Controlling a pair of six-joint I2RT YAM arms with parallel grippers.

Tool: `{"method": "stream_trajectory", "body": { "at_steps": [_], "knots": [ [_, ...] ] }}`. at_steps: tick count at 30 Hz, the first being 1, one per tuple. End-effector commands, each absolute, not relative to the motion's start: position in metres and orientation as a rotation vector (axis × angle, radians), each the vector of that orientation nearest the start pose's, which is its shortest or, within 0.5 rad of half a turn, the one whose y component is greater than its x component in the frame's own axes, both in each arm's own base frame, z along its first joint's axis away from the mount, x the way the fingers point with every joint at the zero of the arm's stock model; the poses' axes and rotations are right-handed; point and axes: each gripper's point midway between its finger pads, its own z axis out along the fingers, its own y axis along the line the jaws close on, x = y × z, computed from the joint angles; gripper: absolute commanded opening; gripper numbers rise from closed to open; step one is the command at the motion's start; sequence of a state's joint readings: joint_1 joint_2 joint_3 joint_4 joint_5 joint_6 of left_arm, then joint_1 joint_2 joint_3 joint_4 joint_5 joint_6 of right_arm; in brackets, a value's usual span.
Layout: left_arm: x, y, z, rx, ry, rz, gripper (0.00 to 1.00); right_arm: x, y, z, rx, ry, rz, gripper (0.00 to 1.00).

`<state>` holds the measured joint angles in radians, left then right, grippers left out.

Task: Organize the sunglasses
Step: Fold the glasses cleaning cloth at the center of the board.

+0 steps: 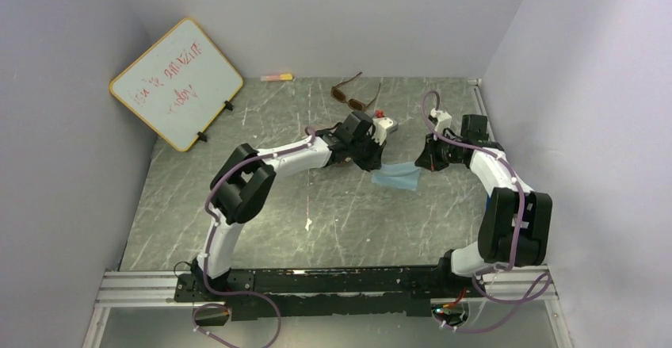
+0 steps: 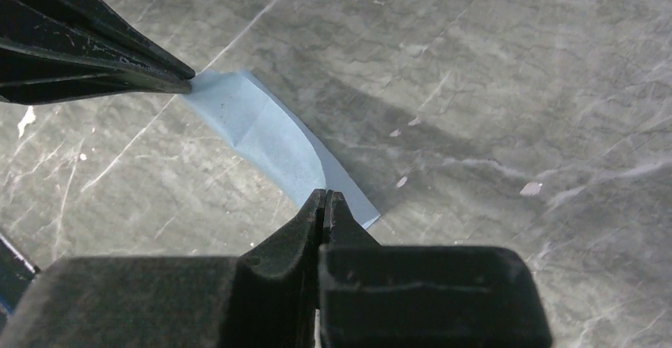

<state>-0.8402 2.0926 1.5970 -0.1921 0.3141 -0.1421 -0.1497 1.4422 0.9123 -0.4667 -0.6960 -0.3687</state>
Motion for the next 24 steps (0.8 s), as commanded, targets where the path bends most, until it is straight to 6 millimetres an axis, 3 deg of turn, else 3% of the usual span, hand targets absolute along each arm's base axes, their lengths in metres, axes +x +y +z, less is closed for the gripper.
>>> {"method": "stream_trajectory", "body": {
  "at_steps": [1,15,24],
  "knots": [
    [0.351,-0.46,0.107,0.959,2.097,-0.773,0.06,0.362,0.048,0.115,-0.498,2.212,0.562,0.0],
    [0.389,-0.477,0.092,0.952,2.086,-0.702,0.07,0.38,0.04,0.1,-0.478,2.238,0.518,0.0],
    [0.405,-0.469,0.084,0.912,2.101,-0.672,0.08,0.39,0.035,0.091,-0.435,2.256,0.495,0.0]
  ]
}}
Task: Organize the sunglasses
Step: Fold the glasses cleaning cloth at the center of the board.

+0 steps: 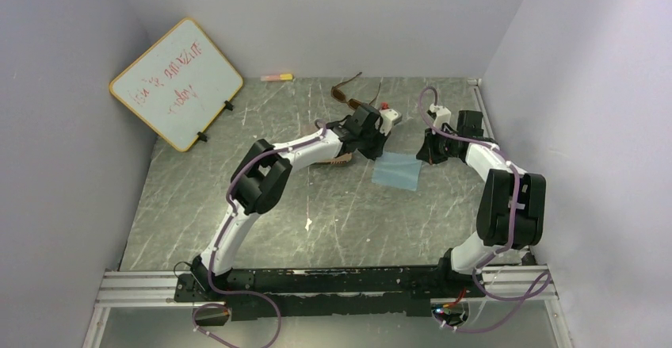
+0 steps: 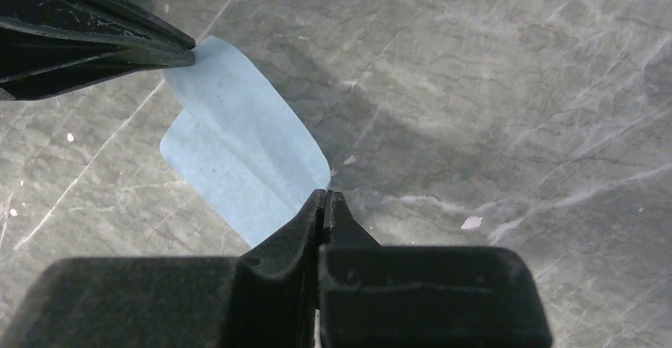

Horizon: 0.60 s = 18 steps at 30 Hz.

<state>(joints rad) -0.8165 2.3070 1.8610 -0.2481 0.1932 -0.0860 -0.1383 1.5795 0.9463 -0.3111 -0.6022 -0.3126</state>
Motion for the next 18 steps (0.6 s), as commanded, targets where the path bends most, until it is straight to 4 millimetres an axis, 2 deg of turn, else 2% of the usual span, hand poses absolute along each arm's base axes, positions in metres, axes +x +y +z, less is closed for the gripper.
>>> {"method": "stream_trajectory", "body": {
  "at_steps": [1,18],
  "knots": [
    [0.406,-0.469,0.084,0.908,2.102,-0.675,0.07,0.391,0.036,0.091,-0.433,2.256,0.501,0.0],
    [0.403,-0.483,0.082,0.96,2.086,-0.82,0.11,0.398,0.037,0.081,-0.434,2.251,0.52,0.0]
  ]
}}
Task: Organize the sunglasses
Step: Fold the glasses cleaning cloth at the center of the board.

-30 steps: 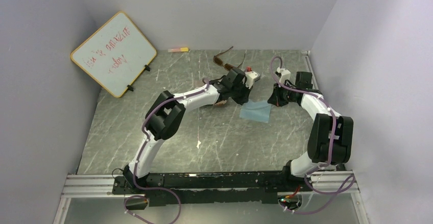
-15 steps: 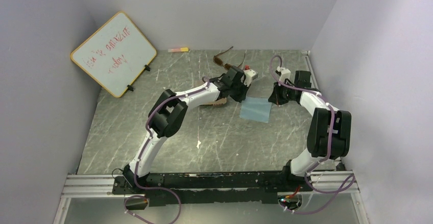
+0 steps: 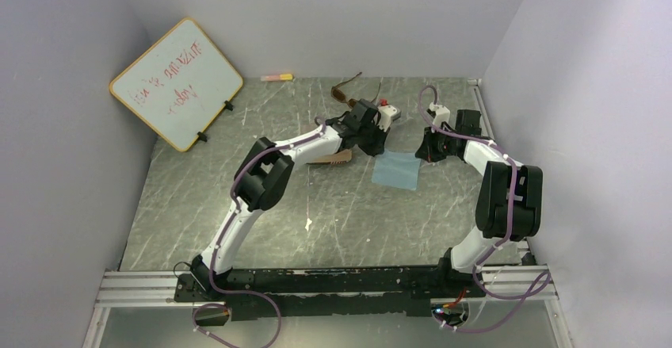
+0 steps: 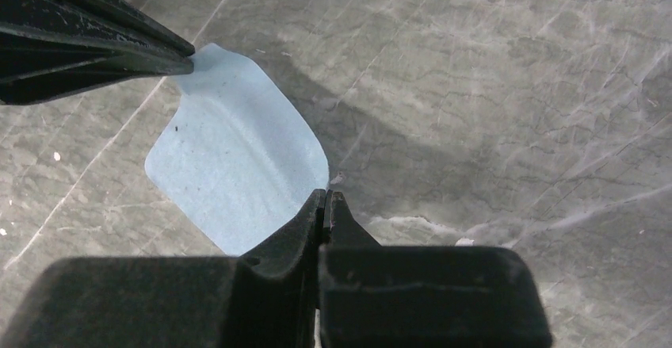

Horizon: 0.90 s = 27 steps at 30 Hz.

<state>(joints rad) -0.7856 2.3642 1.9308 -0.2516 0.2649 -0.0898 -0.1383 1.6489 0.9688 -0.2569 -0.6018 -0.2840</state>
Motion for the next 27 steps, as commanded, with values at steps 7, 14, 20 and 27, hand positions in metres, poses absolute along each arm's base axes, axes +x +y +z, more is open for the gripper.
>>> {"method": "stream_trajectory", "body": {
  "at_steps": [7,14,20,27],
  "knots": [
    [0.398,-0.479,0.078,0.973,2.099,-0.839,0.12,0.393,0.039,0.077,-0.472,2.251,0.538,0.0],
    [0.395,-0.476,0.086,0.979,2.089,-0.876,0.12,0.378,0.043,0.071,-0.527,2.276,0.588,0.0],
    [0.386,-0.474,0.087,0.998,2.087,-0.908,0.12,0.371,0.043,0.069,-0.556,2.292,0.593,0.0],
    [0.381,-0.473,0.087,1.011,2.085,-0.924,0.12,0.362,0.044,0.062,-0.58,2.322,0.604,0.0]
  ]
}}
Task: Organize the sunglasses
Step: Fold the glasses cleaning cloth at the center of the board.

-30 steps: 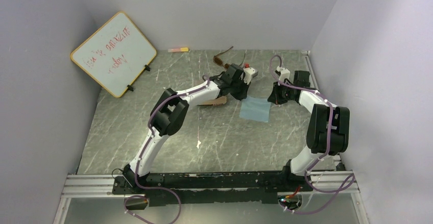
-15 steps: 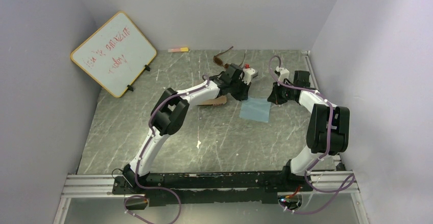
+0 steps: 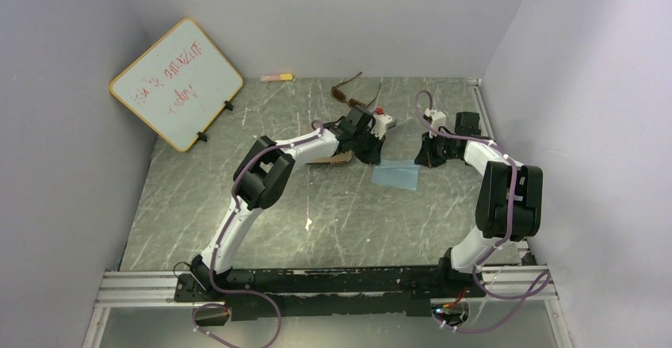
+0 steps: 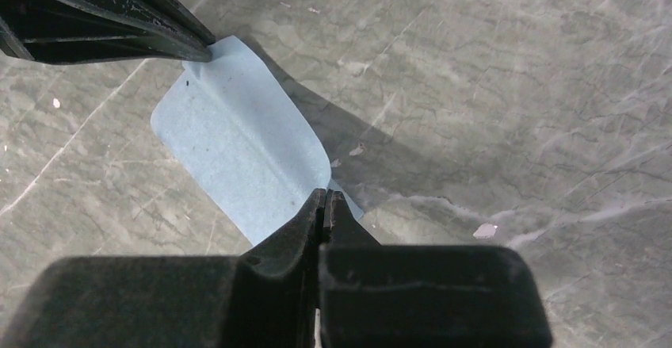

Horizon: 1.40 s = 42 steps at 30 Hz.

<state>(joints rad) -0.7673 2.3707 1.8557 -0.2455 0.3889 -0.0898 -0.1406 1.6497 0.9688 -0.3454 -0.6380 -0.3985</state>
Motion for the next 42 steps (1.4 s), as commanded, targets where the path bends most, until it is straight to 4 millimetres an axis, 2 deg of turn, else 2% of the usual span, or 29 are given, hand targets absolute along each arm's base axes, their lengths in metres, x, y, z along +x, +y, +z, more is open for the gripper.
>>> {"method": "stream_trajectory", "body": {
  "at_steps": [1,24,29,42],
  "knots": [
    [0.381,-0.473,0.088,1.012,2.083,-0.926,0.12,0.361,0.044,0.061,-0.583,2.326,0.607,0.0],
    [0.375,-0.469,0.093,1.031,2.071,-0.931,0.13,0.337,0.054,0.044,-0.676,2.39,0.62,0.0],
    [0.371,-0.468,0.09,1.036,2.077,-0.941,0.13,0.338,0.049,0.044,-0.671,2.397,0.572,0.0],
    [0.364,-0.463,0.097,1.044,2.064,-0.956,0.2,0.327,0.057,0.049,-0.726,2.374,0.638,0.17]
  ]
}}
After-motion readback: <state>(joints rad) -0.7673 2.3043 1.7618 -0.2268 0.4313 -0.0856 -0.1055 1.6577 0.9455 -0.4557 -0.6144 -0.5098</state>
